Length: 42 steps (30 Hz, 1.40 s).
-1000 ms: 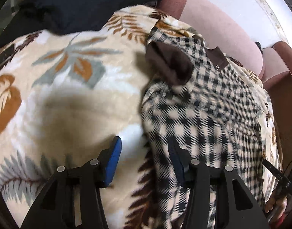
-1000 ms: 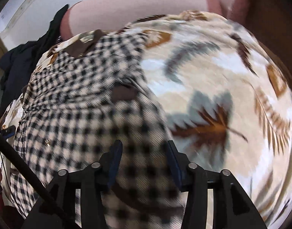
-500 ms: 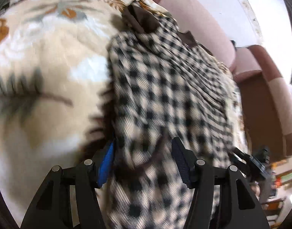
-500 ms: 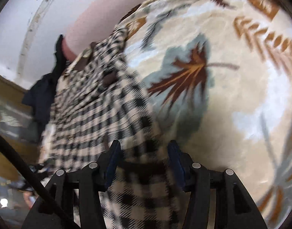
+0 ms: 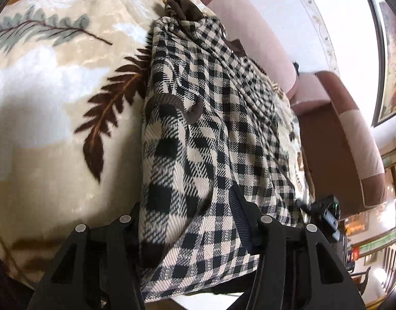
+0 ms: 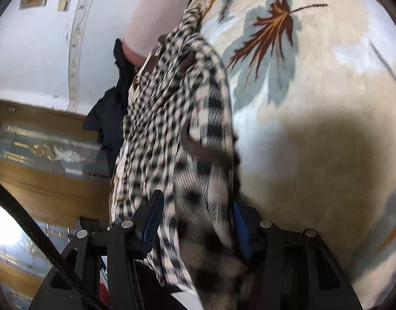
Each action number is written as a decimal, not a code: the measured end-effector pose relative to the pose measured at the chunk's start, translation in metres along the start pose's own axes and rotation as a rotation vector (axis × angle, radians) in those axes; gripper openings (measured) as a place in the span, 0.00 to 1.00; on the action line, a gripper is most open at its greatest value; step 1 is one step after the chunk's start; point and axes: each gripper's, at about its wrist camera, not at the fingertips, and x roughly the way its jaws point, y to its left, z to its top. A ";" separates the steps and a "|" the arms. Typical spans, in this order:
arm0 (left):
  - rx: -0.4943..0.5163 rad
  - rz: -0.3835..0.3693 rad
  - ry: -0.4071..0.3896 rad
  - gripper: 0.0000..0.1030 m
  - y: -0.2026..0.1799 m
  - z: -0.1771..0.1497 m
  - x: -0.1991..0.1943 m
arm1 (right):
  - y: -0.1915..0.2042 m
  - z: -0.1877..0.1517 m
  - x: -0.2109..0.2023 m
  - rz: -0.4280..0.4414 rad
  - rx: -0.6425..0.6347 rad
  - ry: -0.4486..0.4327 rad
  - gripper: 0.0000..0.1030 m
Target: Fold large clothes
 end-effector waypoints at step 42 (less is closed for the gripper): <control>0.006 0.067 0.003 0.07 -0.023 -0.073 -0.085 | 0.049 -0.088 -0.059 -0.132 -0.203 0.052 0.12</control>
